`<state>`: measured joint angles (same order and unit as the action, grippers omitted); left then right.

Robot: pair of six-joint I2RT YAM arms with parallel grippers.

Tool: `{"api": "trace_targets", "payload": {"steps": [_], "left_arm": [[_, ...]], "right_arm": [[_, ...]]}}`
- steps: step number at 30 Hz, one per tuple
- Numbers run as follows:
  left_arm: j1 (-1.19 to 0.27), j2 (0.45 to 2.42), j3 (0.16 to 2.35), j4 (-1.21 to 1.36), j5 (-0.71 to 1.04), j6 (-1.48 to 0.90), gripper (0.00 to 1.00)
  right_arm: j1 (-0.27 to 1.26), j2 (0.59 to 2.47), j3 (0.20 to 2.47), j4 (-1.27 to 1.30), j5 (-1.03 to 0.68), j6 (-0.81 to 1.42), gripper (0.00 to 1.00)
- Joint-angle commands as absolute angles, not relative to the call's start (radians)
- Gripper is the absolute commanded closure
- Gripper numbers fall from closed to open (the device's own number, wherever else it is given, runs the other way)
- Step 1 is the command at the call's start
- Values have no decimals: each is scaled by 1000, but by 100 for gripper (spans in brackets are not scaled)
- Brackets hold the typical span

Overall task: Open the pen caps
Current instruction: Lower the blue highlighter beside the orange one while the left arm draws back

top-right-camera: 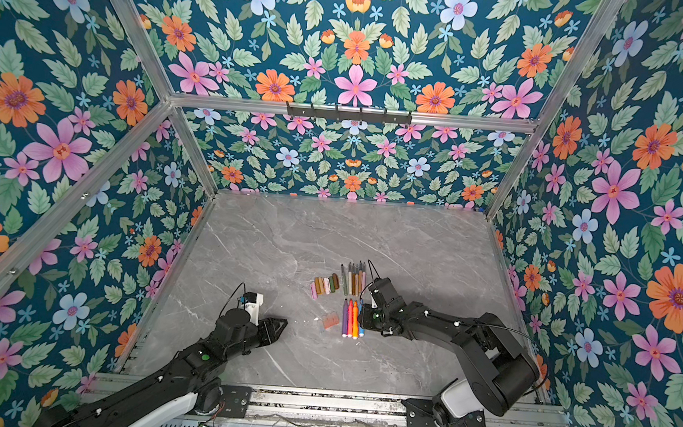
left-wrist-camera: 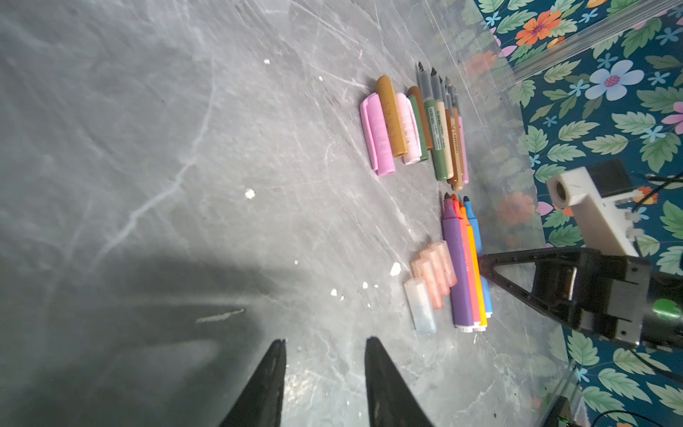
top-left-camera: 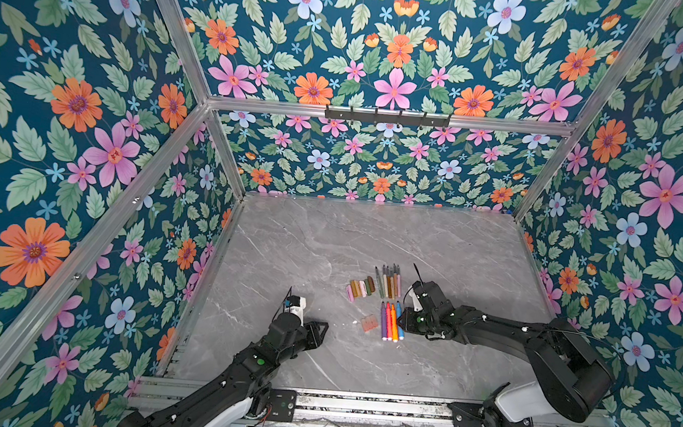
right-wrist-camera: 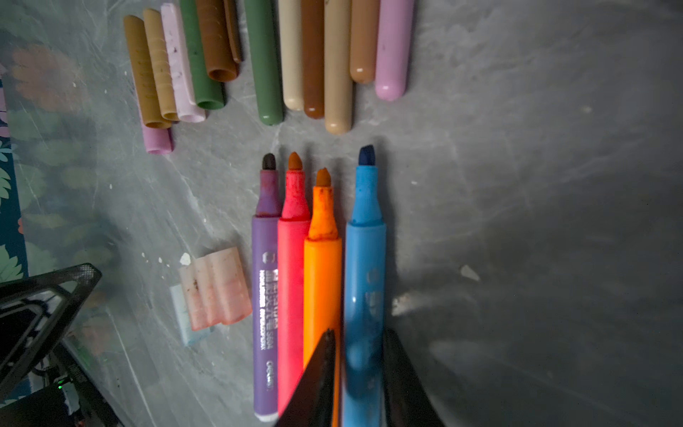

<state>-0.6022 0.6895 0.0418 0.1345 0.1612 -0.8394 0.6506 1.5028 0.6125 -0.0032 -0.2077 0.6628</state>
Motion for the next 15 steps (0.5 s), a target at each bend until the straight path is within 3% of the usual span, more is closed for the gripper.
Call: {"api": "trace_targets", "payload": {"steps": [1,15], "left_arm": [[-601,690,42,146,167,-833,62],[-597,691,40,148,170,-834,62]], "right_arm": [[651,1516,608,-40,-198,675,74],[650,1482,585,-18,-215,696,70]]}}
